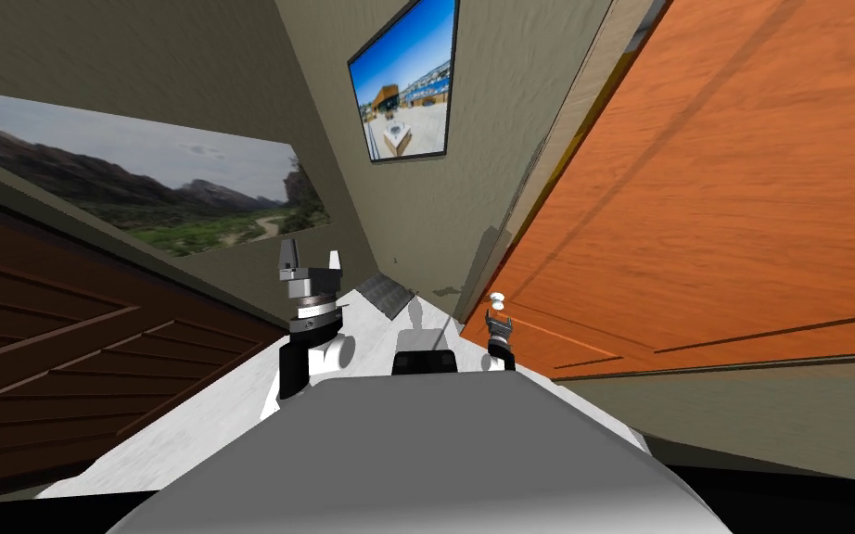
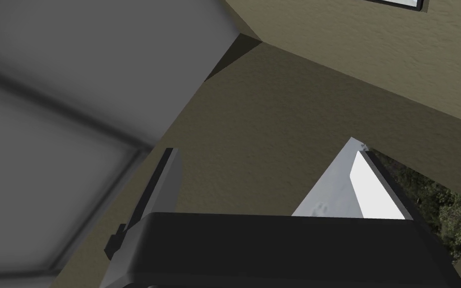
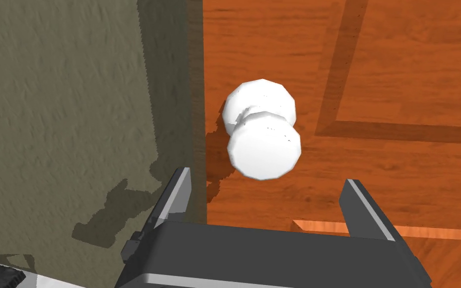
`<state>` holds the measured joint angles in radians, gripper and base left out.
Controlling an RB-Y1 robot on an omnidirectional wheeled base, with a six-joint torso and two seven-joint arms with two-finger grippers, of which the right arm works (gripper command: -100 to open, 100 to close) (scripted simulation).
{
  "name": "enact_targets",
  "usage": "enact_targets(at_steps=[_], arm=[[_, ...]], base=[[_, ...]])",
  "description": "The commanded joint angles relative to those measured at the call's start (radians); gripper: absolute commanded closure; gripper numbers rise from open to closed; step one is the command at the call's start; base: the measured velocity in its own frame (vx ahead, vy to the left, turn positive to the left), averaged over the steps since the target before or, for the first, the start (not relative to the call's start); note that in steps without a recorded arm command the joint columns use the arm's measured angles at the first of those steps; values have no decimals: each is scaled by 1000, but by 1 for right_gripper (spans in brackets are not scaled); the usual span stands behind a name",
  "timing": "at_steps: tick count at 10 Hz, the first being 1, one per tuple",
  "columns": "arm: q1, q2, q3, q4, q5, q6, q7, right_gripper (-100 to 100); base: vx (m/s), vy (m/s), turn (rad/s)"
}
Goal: Pull the door open
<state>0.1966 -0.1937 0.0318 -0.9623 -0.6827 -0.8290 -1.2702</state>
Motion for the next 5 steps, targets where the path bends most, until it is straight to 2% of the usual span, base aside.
enact_targets(at_steps=[1,3,4,5], arm=[[2,-33,-8,24,-8,-9,-39,-100],[9,-69,-17,44,-17,-18,-79,-100],[11,-79,-19,49,-19,-20,-90,-100],[10,-67,-18,39,-18,-15,-74,-100]], base=[[182,8,87],[216,-22,90],[167,-29,53],[62,-11,10]])
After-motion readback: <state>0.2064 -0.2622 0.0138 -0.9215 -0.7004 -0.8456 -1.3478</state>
